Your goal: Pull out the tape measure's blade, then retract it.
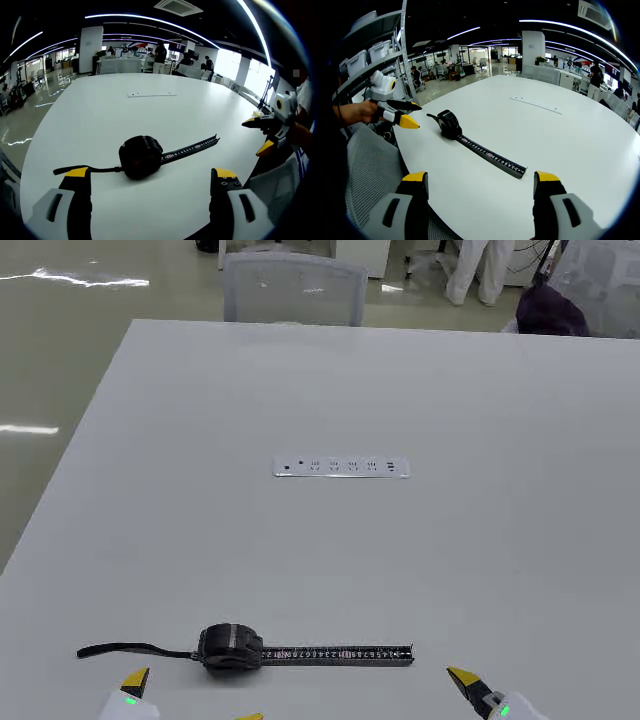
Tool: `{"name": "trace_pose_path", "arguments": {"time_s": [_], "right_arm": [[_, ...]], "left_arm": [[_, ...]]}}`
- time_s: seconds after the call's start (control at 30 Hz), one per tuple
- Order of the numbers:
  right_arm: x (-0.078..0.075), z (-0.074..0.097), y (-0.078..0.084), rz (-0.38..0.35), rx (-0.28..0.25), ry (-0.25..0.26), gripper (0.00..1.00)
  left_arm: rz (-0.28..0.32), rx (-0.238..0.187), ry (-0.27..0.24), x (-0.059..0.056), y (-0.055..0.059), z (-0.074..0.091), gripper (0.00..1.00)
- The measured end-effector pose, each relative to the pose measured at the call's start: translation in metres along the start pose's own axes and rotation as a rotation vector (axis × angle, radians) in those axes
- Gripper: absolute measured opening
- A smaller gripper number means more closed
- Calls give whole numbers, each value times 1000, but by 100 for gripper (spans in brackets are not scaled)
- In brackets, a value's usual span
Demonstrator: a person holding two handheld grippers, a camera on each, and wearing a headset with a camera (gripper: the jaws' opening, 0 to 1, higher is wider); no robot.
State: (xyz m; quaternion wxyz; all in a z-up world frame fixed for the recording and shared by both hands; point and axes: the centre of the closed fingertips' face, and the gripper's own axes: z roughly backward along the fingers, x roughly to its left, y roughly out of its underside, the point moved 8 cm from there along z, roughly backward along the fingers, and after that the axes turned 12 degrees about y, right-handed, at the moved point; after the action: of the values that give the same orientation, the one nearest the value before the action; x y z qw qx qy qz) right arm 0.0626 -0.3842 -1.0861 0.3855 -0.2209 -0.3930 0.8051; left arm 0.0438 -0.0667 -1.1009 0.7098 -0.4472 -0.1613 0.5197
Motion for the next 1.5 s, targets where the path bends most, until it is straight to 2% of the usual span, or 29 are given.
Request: {"name": "trace_pose_path", "arguments": {"time_s": [0.27, 0.53, 0.9, 1.0, 1.2, 1.5], "right_arm": [[-3, -4, 2, 6, 2, -1, 87], [-6, -8, 5, 17, 7, -11, 85], [-15, -15, 10, 74, 16, -49, 75], [-20, -17, 10, 73, 1, -55, 71], [-28, -20, 10, 82, -30, -75, 69], [-38, -28, 11, 120, -41, -118, 71]], "left_arm": [[34, -22, -20, 0, 2, -10, 99], [42, -23, -45, 2, 7, -17, 99], [80, -51, -92, 6, 9, -32, 98], [96, -58, -107, 9, 9, -36, 97], [131, -71, -119, 13, 11, -43, 95], [133, -83, -150, 15, 8, -54, 94]]}}
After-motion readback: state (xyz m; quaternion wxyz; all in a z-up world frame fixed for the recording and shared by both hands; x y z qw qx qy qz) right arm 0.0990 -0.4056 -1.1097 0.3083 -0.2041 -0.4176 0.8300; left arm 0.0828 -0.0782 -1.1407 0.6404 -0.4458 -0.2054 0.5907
